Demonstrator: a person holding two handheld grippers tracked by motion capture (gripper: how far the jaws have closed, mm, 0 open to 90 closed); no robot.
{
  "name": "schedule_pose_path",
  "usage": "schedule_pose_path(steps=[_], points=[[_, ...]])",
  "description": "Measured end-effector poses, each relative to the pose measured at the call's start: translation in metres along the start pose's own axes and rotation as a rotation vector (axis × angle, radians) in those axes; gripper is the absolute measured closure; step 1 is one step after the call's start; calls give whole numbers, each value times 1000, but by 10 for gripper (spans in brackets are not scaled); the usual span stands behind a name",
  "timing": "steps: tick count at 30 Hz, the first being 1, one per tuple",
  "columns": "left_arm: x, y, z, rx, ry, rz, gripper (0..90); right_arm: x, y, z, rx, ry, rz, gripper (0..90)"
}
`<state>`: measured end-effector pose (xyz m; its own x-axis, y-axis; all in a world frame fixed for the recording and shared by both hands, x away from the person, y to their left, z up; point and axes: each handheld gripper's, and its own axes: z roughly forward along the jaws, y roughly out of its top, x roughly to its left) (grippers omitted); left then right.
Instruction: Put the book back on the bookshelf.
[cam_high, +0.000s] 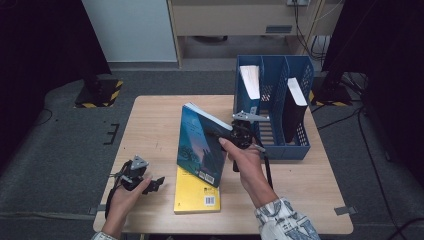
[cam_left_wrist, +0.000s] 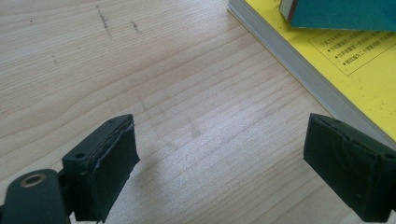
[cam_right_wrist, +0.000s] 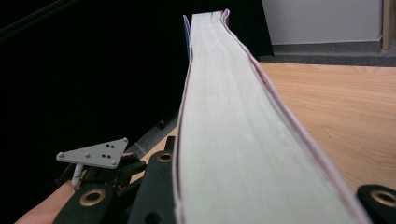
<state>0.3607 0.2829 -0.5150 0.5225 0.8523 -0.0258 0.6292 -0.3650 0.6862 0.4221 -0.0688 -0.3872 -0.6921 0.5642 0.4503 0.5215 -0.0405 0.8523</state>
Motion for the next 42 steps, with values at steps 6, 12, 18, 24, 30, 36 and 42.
schedule_pose_path(steps=[6, 12, 18, 24, 30, 36, 42], points=[[0, 0, 2, 6, 8, 4, 92, 0, -1, -10, -9, -11, 5, 730], [2, -1, 4, 8, 19, -10, 86, 1, -1, -25, -17, -36, -1, 730], [3, -3, 6, 16, 30, -19, 76, 0, -2, -38, -18, -60, 8, 730], [3, -4, 8, 24, 37, -22, 74, -3, -3, -50, -28, -76, 10, 730], [4, -4, 8, 33, 41, -29, 72, -3, -3, -60, -33, -85, 5, 730], [4, -5, 9, 38, 45, -23, 71, -1, -3, -75, -36, -94, -4, 730], [4, -6, 10, 46, 47, -24, 71, 0, -7, -92, -42, -105, -11, 730]])
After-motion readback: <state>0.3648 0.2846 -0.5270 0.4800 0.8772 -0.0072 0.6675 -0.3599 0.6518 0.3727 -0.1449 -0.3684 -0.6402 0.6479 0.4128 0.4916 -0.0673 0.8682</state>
